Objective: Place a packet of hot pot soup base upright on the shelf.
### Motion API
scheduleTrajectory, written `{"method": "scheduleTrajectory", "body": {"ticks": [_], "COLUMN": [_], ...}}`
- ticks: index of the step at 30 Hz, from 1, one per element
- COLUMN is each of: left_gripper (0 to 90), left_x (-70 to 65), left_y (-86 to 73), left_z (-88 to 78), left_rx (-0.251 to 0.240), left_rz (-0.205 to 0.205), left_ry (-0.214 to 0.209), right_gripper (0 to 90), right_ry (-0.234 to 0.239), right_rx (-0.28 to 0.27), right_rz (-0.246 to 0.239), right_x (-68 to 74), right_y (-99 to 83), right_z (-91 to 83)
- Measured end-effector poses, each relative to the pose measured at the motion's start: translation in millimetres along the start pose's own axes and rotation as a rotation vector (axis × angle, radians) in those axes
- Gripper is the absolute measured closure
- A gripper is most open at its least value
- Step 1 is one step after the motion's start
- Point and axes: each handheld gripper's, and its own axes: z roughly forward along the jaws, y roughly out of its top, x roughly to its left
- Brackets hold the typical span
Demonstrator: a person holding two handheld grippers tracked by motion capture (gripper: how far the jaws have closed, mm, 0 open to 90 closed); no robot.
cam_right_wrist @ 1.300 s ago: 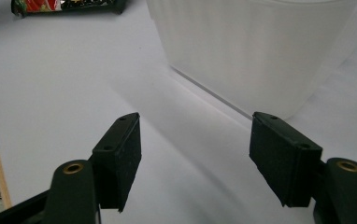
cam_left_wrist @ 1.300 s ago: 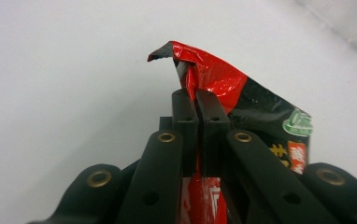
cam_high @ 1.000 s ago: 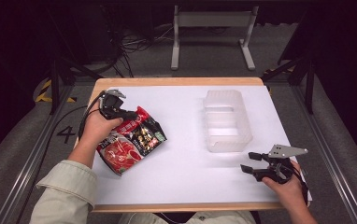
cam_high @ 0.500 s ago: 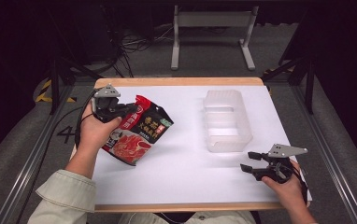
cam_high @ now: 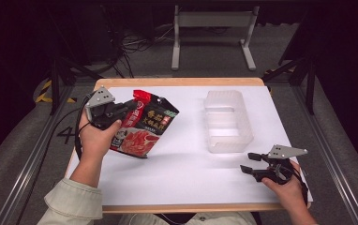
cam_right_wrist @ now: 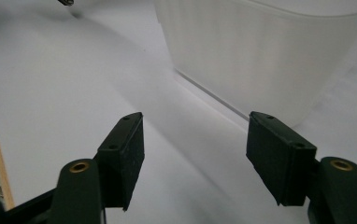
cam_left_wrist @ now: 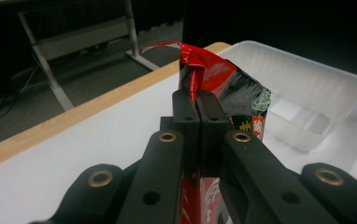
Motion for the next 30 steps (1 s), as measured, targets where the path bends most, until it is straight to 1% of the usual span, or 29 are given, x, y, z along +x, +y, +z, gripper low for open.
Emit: {"method": "scheduleTrajectory", "body": {"ticks": [3,4,7,8,11,13,14,16,17,21,23,26,27,30], "left_gripper": [88.7,88.7,88.7,88.7,88.7,88.7,88.7,88.7,88.7,88.8,88.8,88.8,88.8,88.8], "left_x": [-6.8,-9.0,-12.6,-14.6,-19.5,-20.6,-20.7,-21.0,-21.5,-24.1,-26.2,-28.7,-30.1,-33.0], "left_y": [-4.7,-6.5,-6.2,-6.2,-6.6,-6.7,-6.9,-7.9,-8.8,-10.4,-9.8,-9.5,-9.7,-10.5], "left_z": [-5.5,-7.2,-10.3,-12.0,-14.7,-15.3,-15.8,-15.9,-16.0,-17.5,-19.1,-19.7,-20.0,-19.2], "left_rx": [-0.046,-0.065,-0.079,-0.086,-0.104,-0.107,-0.107,-0.115,-0.116,-0.131,-0.140,-0.141,-0.137,-0.136], "left_rz": [-0.016,-0.027,-0.029,-0.023,-0.012,-0.016,-0.016,-0.027,-0.037,-0.055,-0.051,-0.044,-0.042,-0.034], "left_ry": [0.002,0.006,0.001,0.002,0.020,0.013,0.017,0.013,0.011,0.016,0.027,0.036,0.041,0.050], "right_gripper": [36.6,36.7,36.8,36.9,36.9,36.8,36.8,36.8,36.8,36.9,37.0,37.0,37.0,36.9], "right_ry": [-0.001,0.000,0.002,0.002,0.006,0.008,0.012,0.011,0.014,0.035,0.051,0.056,0.057,0.085], "right_rx": [-0.002,-0.001,-0.002,-0.002,-0.004,-0.006,-0.004,0.002,0.003,-0.013,-0.025,-0.031,-0.031,-0.046], "right_rz": [-0.006,-0.007,-0.016,-0.019,-0.025,-0.028,-0.031,-0.042,-0.046,-0.068,-0.076,-0.079,-0.080,-0.099], "right_x": [1.1,1.5,3.1,3.5,5.2,6.3,7.1,9.0,10.2,16.9,20.4,23.6,26.1,34.2], "right_y": [0.8,1.0,2.0,2.3,3.6,5.0,5.8,8.3,10.4,22.6,30.2,37.7,42.7,58.6], "right_z": [-0.2,-0.3,-0.5,-0.5,-1.0,-0.7,-0.4,0.2,0.5,0.3,0.4,1.1,1.6,3.9]}}
